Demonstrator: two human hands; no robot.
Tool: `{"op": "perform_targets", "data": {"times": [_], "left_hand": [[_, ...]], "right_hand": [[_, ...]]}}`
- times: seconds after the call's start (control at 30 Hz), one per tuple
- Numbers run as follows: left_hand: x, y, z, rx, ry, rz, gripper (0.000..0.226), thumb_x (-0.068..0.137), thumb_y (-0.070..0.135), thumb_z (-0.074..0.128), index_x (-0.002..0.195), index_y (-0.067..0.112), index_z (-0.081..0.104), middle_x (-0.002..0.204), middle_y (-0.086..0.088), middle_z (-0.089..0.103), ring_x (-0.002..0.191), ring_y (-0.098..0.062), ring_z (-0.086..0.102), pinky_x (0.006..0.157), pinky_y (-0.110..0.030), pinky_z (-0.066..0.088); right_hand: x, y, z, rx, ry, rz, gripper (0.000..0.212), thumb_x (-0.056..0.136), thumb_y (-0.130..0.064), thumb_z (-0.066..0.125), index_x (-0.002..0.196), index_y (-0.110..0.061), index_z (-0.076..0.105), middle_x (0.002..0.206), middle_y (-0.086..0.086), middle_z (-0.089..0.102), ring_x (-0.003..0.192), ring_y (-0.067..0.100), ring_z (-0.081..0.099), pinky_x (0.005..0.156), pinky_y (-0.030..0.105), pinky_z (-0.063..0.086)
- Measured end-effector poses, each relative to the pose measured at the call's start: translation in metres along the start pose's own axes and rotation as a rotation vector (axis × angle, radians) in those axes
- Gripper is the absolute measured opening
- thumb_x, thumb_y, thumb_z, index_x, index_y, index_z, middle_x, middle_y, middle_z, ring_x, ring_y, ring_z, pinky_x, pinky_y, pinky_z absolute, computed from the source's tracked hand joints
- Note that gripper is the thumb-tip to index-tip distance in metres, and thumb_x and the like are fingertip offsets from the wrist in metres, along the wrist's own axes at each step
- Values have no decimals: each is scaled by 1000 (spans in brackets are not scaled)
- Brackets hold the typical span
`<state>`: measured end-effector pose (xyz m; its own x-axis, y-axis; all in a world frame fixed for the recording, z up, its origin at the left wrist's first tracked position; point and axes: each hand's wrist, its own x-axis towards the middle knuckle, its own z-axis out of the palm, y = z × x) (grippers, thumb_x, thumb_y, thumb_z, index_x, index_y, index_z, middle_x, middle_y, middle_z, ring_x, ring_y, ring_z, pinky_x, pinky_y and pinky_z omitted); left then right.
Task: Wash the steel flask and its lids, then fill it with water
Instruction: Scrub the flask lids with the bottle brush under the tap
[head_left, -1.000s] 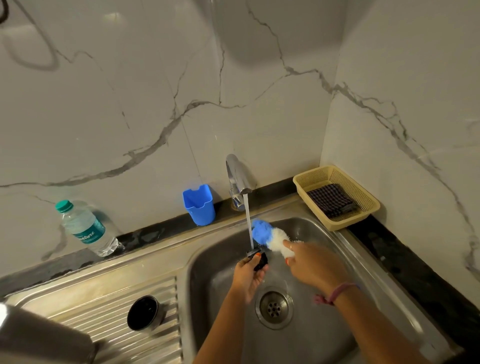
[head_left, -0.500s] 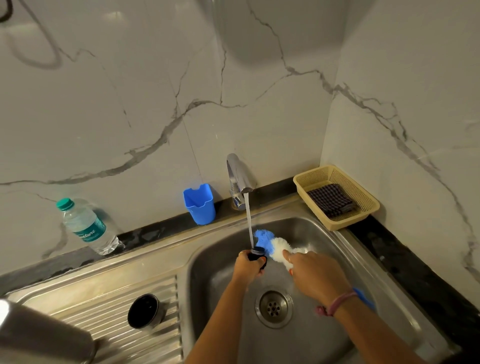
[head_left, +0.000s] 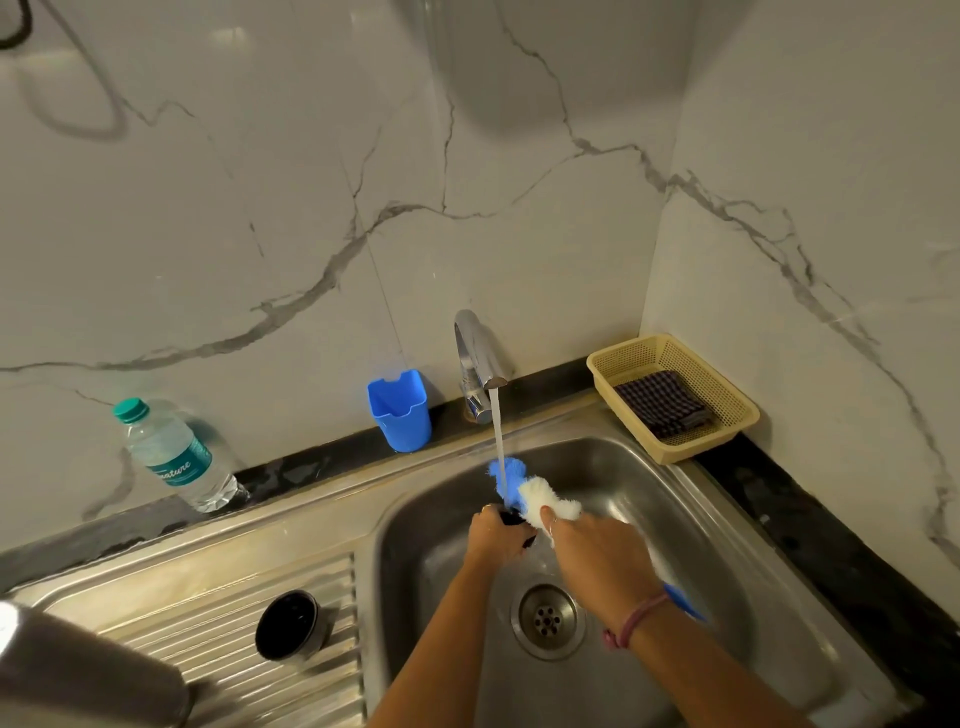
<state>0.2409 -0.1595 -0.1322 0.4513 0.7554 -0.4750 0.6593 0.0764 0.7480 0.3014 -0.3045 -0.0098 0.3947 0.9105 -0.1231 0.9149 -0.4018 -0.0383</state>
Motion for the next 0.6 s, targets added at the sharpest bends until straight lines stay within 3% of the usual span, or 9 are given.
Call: {"op": "perform_targets", "data": {"times": [0.07,0.13,0.2,0.3,0.43,0.6], "left_hand": [[4,-4,-6,2,-1,11,12,84,18,73,87,13,63,72,0,69,56,-8,61,61,-24,56],[7,-7,-10,5,-18,36,17,83,24,77,92,14,67,75,2,71,57,-4,62,53,-19,51],[6,-7,-11,-12,-22,42,25,82,26,79,100,15,66,80,2,71,61,-4,64,50,-12,45],[1,-1,-7,-22,-34,56,19,83,22,77,96,17,64,79,1,70,59,-5,62,51,-13,46],[2,-4,-13,-52,-28,33,19,82,24,78,93,16,66,79,0,71,59,-6,62,56,-17,49],[9,-15,-26,-134,-41,-3,26,85,25,77,103,8,69,75,0,71,46,0,56,51,-15,45]], "right_hand": [[-12,-1,0,-20,21,-12,46,101,-7,30,145,-19,33,106,7,62,77,20,53,63,29,38],[-25,2,-4,-20,12,6,45,103,-10,29,147,-18,29,102,8,59,73,17,46,56,25,35],[-27,4,-6,-35,7,18,45,103,-12,29,148,-17,27,105,8,58,74,17,48,53,22,32],[-16,-1,-6,-53,-9,29,46,102,-10,30,148,-17,27,104,8,61,79,18,56,60,27,38],[-8,2,-5,-33,-45,-8,51,102,-8,30,151,-20,23,83,4,46,64,15,44,50,25,31],[-27,9,-4,-15,-36,-15,53,102,-8,32,151,-23,19,90,6,54,71,17,46,56,27,37]]}}
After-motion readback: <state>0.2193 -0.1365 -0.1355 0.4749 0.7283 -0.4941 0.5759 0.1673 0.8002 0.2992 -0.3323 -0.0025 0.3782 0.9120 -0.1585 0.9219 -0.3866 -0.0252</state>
